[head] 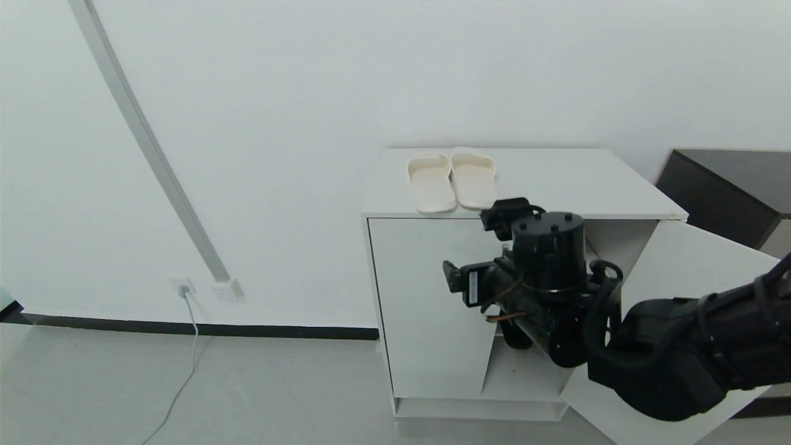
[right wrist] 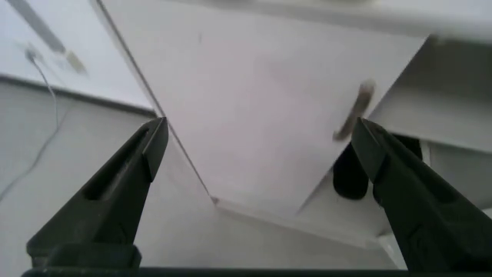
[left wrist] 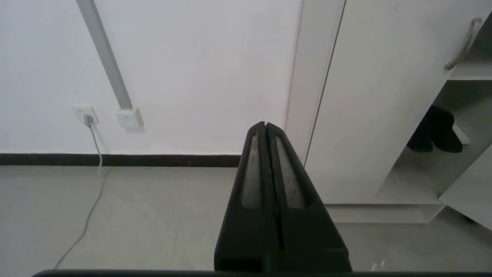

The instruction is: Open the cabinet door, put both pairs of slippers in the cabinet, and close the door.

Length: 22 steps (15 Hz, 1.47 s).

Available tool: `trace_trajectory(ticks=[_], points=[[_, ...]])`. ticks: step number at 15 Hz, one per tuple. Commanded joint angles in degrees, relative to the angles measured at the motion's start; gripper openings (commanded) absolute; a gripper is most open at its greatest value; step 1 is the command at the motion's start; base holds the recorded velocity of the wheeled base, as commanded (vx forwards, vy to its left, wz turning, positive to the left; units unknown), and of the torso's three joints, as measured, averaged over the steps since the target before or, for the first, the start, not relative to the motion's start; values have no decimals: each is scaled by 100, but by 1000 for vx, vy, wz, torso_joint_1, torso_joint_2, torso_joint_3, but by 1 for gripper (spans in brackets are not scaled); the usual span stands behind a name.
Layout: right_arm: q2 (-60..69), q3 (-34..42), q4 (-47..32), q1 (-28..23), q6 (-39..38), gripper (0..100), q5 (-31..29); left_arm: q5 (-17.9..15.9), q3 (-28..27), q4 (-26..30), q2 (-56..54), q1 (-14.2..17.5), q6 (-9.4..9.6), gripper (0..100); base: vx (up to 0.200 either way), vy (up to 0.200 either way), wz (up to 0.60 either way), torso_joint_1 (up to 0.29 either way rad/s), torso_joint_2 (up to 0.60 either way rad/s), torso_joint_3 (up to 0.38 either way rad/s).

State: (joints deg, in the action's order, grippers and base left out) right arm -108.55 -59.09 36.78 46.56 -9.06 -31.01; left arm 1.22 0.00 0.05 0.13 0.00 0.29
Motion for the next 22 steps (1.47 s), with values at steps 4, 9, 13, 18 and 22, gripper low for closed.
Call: trace_trajectory(ticks=[4, 9, 13, 18, 22], points=[[-105, -1746, -1164, -6, -17, 100, -133, 1, 0, 4, 4, 0, -12, 0, 0, 0, 0, 0, 0, 0], [-132, -2133, -1683, -76, -8, 100, -133, -8, 0, 4, 4, 0, -12, 0, 160, 0, 0, 0, -2, 2], [-220, -2186, -1709, -208, 9, 100, -116, -8, 0, 4, 4, 0, -12, 0, 200, 0, 0, 8, 6, 5], [-633, -2318, -1656, -235, 27, 100, -133, -8, 0, 4, 4, 0, -20, 0, 160, 0, 0, 3, 0, 1], [-905, -2555, -1630, -243, 36, 100, -142, -8, 0, 4, 4, 0, -20, 0, 0, 0, 0, 0, 0, 0]])
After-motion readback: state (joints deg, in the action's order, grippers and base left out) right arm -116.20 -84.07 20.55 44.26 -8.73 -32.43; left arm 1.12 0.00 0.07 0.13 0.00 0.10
